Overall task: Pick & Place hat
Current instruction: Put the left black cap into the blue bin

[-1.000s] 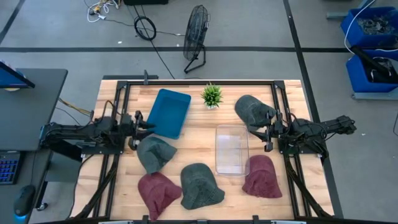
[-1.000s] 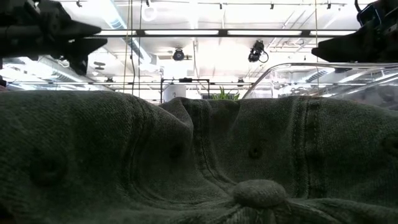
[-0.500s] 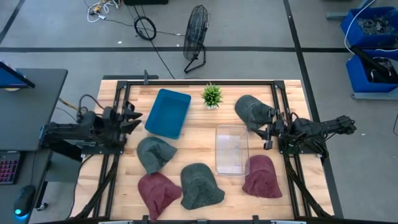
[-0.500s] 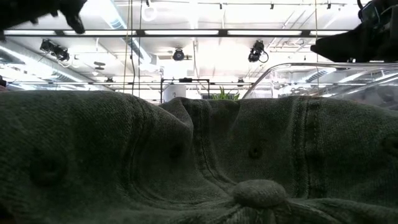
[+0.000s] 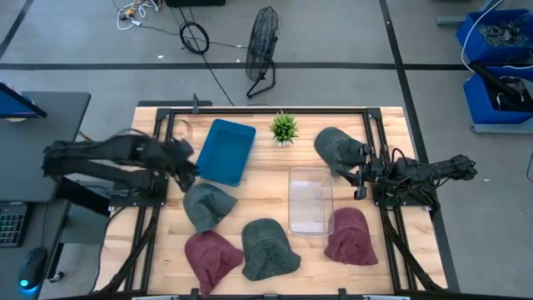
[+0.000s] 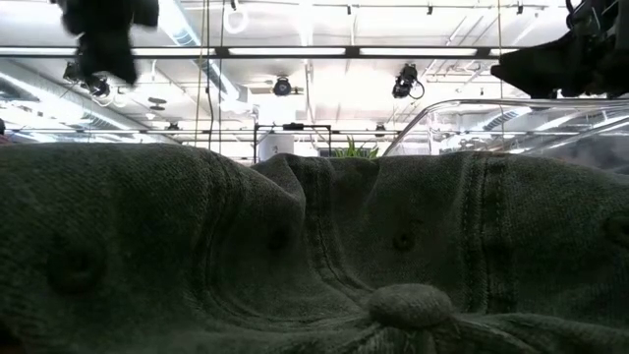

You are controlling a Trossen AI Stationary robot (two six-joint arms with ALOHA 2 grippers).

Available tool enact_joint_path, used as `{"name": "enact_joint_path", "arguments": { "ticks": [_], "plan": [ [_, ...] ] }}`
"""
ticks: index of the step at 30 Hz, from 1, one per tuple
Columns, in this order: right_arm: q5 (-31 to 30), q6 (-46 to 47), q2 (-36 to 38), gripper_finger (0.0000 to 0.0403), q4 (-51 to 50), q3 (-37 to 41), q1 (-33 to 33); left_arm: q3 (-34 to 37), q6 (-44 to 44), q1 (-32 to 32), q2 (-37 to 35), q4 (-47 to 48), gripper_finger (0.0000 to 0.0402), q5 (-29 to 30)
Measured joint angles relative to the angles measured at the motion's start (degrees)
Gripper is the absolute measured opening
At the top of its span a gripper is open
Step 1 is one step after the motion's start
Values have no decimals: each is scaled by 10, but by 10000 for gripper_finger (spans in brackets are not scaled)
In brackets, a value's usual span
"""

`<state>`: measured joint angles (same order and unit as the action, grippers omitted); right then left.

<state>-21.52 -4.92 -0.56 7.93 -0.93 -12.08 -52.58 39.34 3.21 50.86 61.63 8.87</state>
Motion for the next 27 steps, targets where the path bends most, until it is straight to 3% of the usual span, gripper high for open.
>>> {"name": "enact_joint_path", "arguments": {
  "ticks": [6,11,19,27],
  "plan": [
    [-1,4,0,148,-19,0,0,11,88,78,129,33,135,-3],
    [-1,31,0,148,-29,0,0,11,127,129,191,16,135,-3],
    [-1,33,0,148,-37,0,0,11,165,173,234,-15,135,20],
    [-1,30,0,148,-46,0,0,18,202,176,264,-15,135,44]
  ]
}}
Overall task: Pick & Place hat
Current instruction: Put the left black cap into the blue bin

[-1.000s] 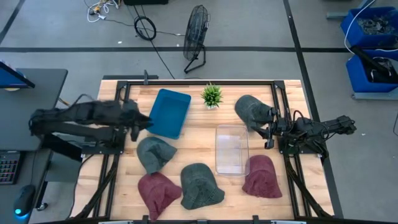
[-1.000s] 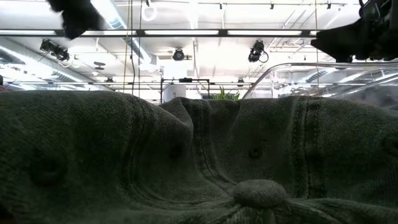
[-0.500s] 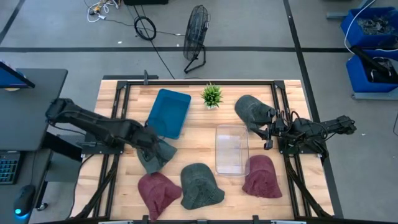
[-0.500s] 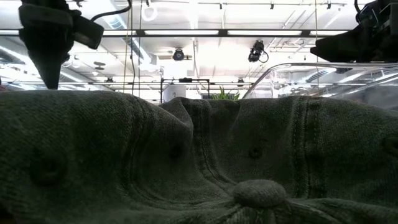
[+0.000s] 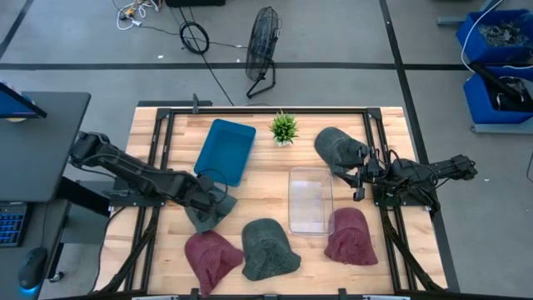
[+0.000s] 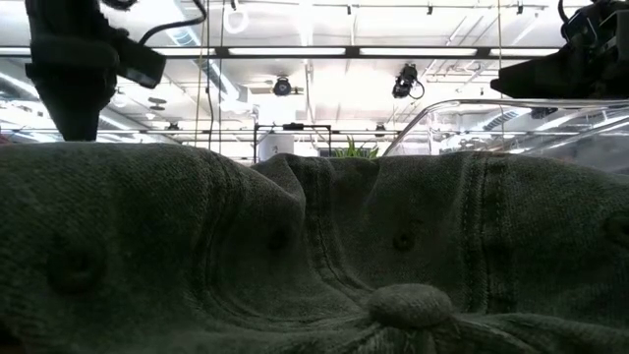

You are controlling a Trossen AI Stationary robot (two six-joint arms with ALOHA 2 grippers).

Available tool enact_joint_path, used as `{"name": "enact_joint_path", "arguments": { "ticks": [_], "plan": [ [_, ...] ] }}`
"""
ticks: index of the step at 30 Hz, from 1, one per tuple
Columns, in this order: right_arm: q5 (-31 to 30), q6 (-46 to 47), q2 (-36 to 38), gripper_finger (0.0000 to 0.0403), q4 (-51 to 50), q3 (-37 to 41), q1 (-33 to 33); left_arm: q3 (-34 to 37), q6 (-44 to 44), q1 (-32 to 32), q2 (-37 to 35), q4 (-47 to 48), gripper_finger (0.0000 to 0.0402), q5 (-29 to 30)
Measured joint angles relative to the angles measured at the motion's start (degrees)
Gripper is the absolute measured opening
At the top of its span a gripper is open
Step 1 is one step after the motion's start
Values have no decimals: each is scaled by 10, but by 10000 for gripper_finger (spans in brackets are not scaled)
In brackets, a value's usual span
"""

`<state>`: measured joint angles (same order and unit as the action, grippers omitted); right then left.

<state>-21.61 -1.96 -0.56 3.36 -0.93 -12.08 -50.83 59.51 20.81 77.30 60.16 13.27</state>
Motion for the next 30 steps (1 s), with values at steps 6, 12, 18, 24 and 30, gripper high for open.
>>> {"name": "enact_joint_path", "arguments": {
  "ticks": [6,12,18,24,30],
  "plan": [
    [0,0,0,148,0,0,0,43,30,-9,22,-12,135,5],
    [0,0,0,148,1,0,0,73,21,-11,26,-48,117,12],
    [0,0,0,148,1,0,0,38,-22,-3,25,-21,20,6],
    [0,0,0,148,1,0,0,-74,-80,13,25,109,21,23],
    [0,1,0,148,1,0,0,-178,-342,18,24,187,13,144]
  ]
}}
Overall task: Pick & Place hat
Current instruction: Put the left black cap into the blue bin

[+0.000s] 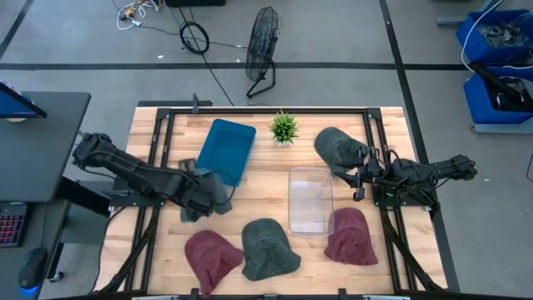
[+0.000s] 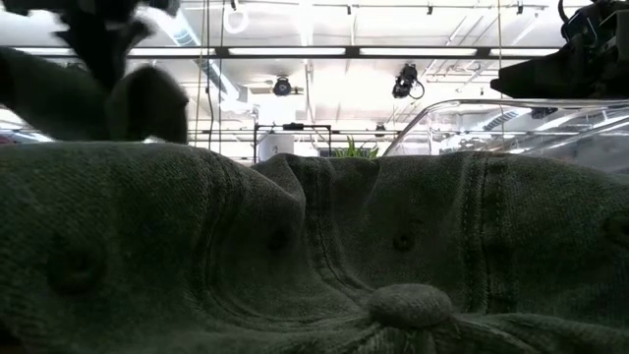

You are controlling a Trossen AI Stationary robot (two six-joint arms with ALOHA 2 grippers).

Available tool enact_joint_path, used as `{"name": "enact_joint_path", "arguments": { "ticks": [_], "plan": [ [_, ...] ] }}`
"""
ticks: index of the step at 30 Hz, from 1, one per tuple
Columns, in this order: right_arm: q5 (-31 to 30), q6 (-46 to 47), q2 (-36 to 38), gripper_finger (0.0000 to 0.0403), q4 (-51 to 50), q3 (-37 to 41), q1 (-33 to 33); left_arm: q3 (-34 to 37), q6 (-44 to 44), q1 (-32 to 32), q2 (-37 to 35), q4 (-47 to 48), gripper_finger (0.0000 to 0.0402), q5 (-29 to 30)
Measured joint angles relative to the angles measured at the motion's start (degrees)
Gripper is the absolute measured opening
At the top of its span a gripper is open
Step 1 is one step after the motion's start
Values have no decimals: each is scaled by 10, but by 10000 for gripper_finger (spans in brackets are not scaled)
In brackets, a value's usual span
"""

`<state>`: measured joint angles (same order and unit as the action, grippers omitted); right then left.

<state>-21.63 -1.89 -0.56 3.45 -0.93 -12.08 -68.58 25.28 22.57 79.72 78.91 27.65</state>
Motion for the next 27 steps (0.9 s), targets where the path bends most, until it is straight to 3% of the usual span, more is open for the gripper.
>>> {"name": "enact_joint_path", "arguments": {
  "ticks": [5,14,16,22,27],
  "plan": [
    [0,0,0,148,0,0,0,-23,-257,-49,0,-55,26,143],
    [0,-21,0,148,0,0,0,-22,-477,-262,17,-193,13,149],
    [0,-46,0,148,0,0,0,-23,-529,-302,26,-226,13,134],
    [0,-111,0,148,0,0,0,-22,-647,-391,75,-253,19,-21],
    [0,-135,0,148,0,0,0,-22,-701,-430,129,-298,17,-34]
  ]
}}
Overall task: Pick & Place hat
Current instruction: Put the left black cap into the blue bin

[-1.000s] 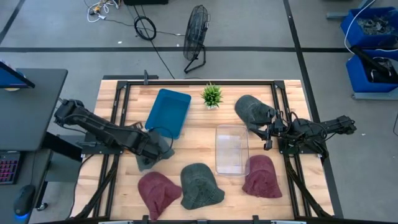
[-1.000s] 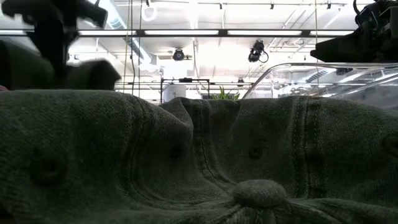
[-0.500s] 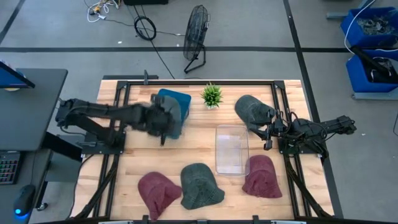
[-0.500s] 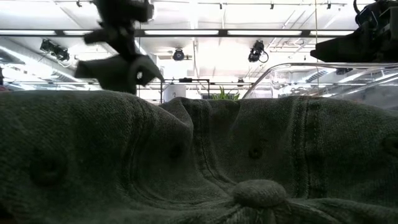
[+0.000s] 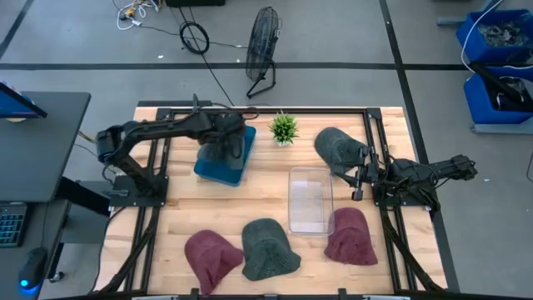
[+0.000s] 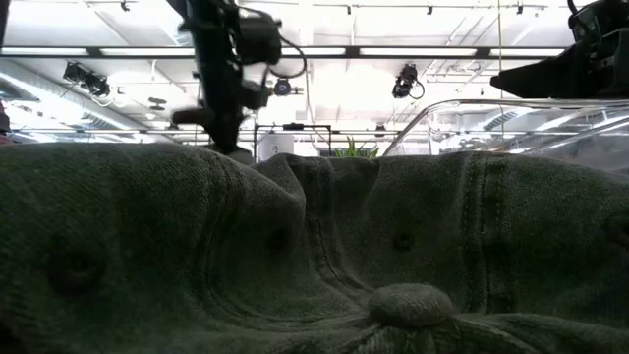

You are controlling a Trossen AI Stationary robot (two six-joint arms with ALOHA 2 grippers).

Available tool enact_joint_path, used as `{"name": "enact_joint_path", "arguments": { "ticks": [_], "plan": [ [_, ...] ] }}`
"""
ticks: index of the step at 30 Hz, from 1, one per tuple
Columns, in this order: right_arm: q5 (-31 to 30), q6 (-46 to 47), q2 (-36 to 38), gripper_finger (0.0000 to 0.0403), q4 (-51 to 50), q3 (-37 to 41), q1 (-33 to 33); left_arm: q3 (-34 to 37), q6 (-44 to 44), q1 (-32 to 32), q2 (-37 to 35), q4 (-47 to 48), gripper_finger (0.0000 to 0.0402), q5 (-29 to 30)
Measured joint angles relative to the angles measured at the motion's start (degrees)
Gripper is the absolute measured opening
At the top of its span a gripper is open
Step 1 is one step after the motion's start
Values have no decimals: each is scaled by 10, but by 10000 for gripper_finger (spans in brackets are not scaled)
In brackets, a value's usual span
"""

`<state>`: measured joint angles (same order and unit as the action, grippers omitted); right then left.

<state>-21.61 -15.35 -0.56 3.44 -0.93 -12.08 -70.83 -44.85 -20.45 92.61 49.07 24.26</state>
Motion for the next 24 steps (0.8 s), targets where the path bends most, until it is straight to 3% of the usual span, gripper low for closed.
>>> {"name": "enact_joint_path", "arguments": {
  "ticks": [8,16,24],
  "plan": [
    [-31,67,0,148,2,0,0,0,-9,-40,79,-39,25,-46],
    [-56,10,0,148,3,0,0,0,-8,-44,128,-72,32,-42],
    [-94,-4,0,148,4,0,0,0,-8,-44,125,-84,100,-33]
  ]
}}
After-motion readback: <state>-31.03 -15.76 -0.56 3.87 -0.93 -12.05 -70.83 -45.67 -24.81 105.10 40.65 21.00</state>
